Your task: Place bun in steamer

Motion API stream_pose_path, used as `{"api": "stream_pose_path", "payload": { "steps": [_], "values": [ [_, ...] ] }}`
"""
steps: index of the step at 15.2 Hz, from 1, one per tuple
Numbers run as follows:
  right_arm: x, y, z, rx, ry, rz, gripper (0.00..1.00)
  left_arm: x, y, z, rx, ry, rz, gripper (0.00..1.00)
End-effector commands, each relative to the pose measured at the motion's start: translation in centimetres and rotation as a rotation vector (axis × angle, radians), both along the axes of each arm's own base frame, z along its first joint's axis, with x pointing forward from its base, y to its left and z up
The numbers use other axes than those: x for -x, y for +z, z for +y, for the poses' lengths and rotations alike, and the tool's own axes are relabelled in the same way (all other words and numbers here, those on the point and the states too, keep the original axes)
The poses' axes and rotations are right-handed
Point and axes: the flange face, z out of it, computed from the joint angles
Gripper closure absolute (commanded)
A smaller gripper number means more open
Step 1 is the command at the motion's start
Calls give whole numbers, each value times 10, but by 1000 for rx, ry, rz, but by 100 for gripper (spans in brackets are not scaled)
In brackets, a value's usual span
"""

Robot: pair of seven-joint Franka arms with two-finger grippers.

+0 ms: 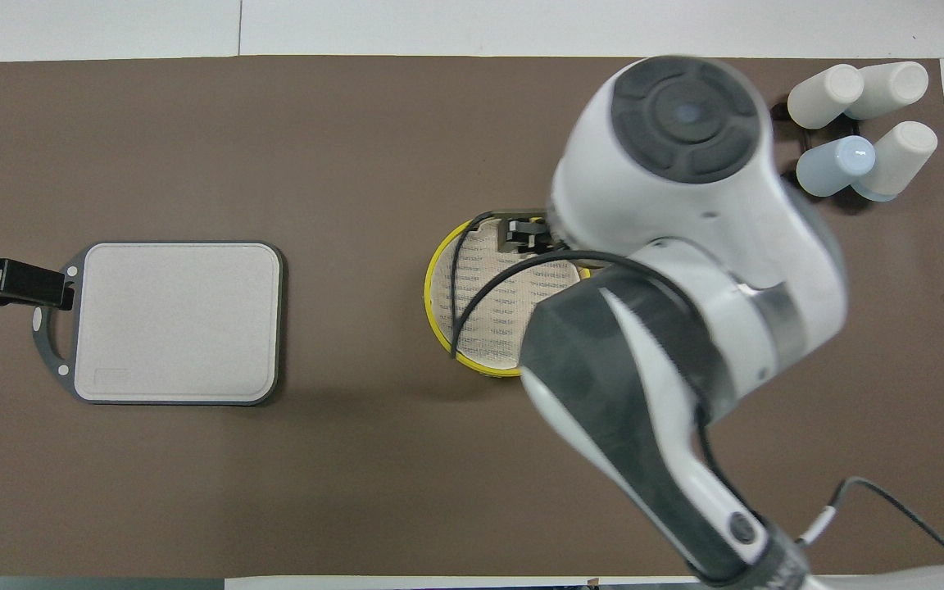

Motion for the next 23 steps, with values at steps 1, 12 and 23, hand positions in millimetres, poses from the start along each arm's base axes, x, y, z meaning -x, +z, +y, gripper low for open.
{"api": "stream_pose_path", "payload": {
  "steps": [1, 12, 23],
  "values": [
    [22, 30, -90, 18, 48, 74, 0, 4, 3, 3, 19, 1, -11, 0],
    [32, 46, -180, 0, 33, 8, 0, 4, 4, 4, 19, 4, -13, 0],
    [20, 43, -192, -2, 12, 2, 0, 5, 1, 2, 19, 2, -7, 0]
  ]
}}
